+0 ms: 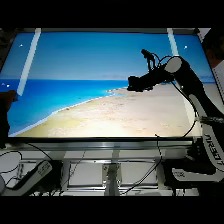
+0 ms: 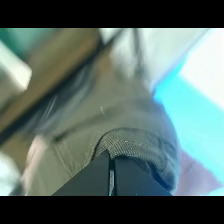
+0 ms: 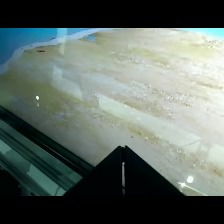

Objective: Fold the clothes and pants, and hang the long-sleeved shirts on hangers.

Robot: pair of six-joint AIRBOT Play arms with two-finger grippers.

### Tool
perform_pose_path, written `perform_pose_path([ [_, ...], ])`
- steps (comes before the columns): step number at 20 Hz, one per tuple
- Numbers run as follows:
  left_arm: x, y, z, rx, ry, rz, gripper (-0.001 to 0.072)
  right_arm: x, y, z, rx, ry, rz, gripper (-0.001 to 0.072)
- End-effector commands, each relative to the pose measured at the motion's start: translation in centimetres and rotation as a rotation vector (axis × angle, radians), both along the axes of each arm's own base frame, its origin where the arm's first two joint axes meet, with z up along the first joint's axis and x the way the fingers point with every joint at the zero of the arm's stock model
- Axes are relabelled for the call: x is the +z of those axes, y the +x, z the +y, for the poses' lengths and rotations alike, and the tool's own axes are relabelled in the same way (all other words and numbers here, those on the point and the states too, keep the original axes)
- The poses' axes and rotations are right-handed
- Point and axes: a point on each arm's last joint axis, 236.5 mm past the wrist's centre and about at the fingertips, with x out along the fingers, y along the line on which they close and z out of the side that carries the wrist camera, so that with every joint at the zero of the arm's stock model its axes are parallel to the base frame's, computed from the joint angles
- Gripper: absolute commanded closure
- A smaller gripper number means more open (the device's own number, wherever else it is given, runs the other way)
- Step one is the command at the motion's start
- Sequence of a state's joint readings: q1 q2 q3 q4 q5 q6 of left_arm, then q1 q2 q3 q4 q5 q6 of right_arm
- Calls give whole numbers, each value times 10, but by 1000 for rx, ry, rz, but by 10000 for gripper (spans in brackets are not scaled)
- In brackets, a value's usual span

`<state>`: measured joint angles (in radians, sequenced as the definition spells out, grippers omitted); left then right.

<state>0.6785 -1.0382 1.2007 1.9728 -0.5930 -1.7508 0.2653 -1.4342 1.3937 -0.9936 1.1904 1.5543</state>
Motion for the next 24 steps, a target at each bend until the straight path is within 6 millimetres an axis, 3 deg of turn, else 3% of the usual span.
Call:
perform_pose_path([
  [1,146,-4,-90,-186,162,-429,697,3,27,-4,-72,-26,-103,697],
  [3,196,-7,-167,-372,164,-598,697,11,49,-8,-135,-20,-179,697],
  [5,212,-3,-240,-572,76,-684,697,18,72,-24,-241,-16,-230,697],
  [7,204,14,-312,-779,-43,-688,698,27,94,-54,-354,1,-266,697],
  [10,179,44,-416,-1046,-152,-632,699,33,114,-121,-510,-3,-272,698],
  [12,165,67,-476,-1176,-182,-645,699,31,120,-167,-593,-23,-266,698],
  [14,154,96,-509,-1232,-204,-700,700,31,124,-201,-660,-31,-268,697],
  [17,121,148,-532,-1197,-377,-656,700,32,126,-235,-727,-39,-276,698],
  [19,74,172,-541,-1171,-398,-518,699,32,125,-243,-740,-44,-272,697],
  [21,-25,175,-534,-1078,-430,-153,699,31,125,-244,-741,-45,-271,697],
  [23,-130,136,-520,-1055,-357,336,700,30,123,-243,-737,-45,-262,696],
  [24,-173,103,-521,-1095,-356,573,699,28,121,-242,-731,-46,-250,696],
])
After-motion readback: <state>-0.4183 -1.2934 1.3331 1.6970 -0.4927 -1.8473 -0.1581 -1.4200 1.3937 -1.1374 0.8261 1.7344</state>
